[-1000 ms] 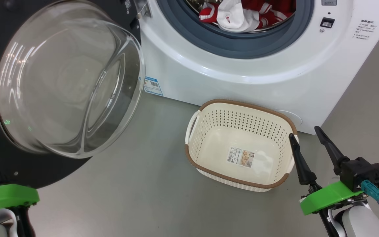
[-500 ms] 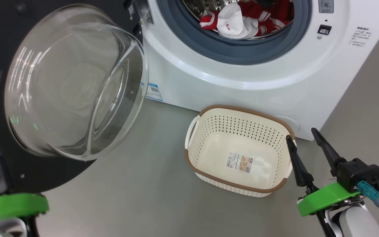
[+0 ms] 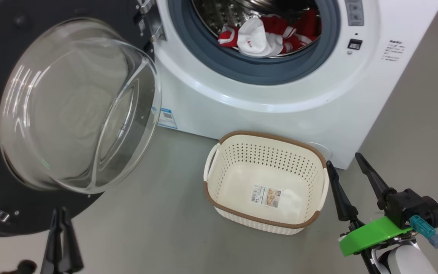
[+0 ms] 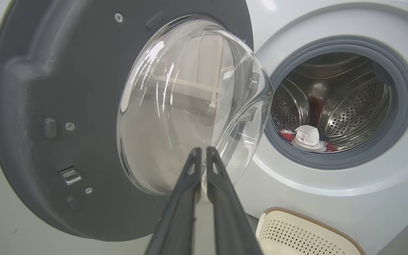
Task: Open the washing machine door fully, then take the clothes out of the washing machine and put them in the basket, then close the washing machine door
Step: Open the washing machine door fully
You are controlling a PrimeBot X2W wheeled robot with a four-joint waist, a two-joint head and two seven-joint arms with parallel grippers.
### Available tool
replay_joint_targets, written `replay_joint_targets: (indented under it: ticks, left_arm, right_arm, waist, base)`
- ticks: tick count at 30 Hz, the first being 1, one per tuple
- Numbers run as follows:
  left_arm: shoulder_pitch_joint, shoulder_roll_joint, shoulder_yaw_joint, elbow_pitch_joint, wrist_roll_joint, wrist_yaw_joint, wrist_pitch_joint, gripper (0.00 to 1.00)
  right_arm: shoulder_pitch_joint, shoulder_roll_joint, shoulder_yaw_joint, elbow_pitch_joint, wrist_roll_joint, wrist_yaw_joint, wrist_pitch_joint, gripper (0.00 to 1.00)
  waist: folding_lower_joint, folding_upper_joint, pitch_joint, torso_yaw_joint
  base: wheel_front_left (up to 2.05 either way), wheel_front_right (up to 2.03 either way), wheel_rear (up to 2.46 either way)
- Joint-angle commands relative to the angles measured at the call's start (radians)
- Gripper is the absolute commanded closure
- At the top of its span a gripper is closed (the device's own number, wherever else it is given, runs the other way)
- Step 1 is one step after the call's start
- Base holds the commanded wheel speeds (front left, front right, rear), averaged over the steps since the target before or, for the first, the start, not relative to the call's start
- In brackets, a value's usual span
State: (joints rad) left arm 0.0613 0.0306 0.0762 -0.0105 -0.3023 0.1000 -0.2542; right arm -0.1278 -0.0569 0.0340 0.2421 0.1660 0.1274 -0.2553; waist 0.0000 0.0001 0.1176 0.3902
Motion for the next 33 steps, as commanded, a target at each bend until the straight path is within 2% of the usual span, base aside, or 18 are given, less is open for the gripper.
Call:
replay_joint_targets:
  ticks: [1,2,3,5,9,17,33]
  left_arm:
    - [0.006,0.02,0.017,-0.042,-0.001,0.013,-0.008,0.57]
    - [0.02,0.02,0.002,-0.054,-0.002,0.019,-0.007,0.27]
    - [0.031,0.02,-0.013,-0.065,-0.003,0.024,-0.001,0.16]
    - [0.048,0.02,-0.036,-0.083,0.0,0.037,0.01,0.0]
    - [0.062,0.02,-0.093,-0.107,0.002,0.041,0.036,0.0]
    - [0.044,0.023,-0.18,-0.065,0.007,-0.003,0.073,0.0]
    - [0.018,0.047,-0.184,0.016,-0.005,-0.012,0.077,0.0]
  right_arm:
    - [-0.001,0.002,0.021,-0.026,0.002,0.003,-0.006,0.0]
    - [0.002,0.003,0.02,-0.027,0.003,0.003,-0.006,0.0]
    - [0.006,0.004,0.018,-0.028,0.004,0.003,-0.006,0.0]
    - [0.013,0.005,0.016,-0.03,0.005,0.003,-0.006,0.0]
    - [0.032,0.006,0.015,-0.038,0.015,0.003,-0.006,0.0]
    - [0.068,0.006,0.029,-0.053,0.042,0.003,-0.006,0.0]
    - [0.11,0.007,0.051,-0.079,0.055,0.003,-0.006,0.0]
  waist:
    - [0.0,-0.0001,-0.011,-0.014]
    - [0.0,-0.0001,-0.015,-0.02]
    - [0.0,-0.0001,-0.018,-0.026]
    - [0.0,-0.0001,-0.025,-0.039]
    - [0.0,-0.0001,-0.037,-0.069]
    - [0.0,-0.0001,-0.057,-0.16]
    - [0.0,-0.0001,-0.072,-0.322]
  base:
    - [0.0,0.0,0.0]
    - [0.0,0.0,0.0]
    - [0.0,0.0,0.0]
    - [0.0,0.0,0.0]
    - [0.0,0.0,0.0]
    - [0.0,0.0,0.0]
    - [0.0,0.0,0.0]
